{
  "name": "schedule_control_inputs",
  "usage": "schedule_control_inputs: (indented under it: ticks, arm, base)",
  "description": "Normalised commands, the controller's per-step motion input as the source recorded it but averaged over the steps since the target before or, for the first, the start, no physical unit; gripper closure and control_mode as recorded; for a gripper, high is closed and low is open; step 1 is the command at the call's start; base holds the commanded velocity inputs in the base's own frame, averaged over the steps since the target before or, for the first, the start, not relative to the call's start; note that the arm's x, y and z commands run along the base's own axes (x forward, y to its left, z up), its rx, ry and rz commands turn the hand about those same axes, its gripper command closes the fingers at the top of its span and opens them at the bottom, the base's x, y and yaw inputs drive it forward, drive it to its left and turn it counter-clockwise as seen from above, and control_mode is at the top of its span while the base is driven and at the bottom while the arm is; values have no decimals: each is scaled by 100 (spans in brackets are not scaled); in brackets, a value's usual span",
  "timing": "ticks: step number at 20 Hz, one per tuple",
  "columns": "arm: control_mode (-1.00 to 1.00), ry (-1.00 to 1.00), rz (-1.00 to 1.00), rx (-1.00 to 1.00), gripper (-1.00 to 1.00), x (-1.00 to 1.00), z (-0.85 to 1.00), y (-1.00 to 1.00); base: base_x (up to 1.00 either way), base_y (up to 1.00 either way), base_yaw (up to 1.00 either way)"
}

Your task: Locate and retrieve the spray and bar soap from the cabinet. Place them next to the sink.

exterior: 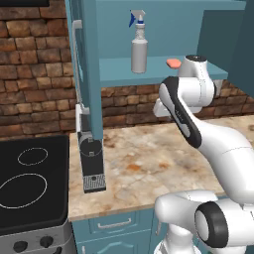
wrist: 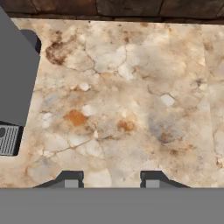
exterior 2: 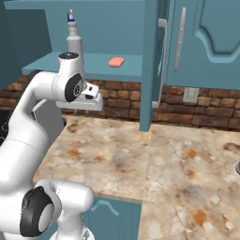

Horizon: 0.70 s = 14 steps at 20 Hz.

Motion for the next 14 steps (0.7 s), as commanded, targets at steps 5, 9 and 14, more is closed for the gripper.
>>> schedule_control_inputs:
  ticks: [5, 9, 14]
  arm:
    - [-100, -2, 0, 0, -100, -5, 0, 24]
    - [-100, -19, 0, -4, -100, -24, 12, 25]
    - [-100, -21, 3, -9, -100, -3, 21, 32]
  base:
    - [0, 0, 0]
    - [0, 0, 0]
    - [0, 0, 0]
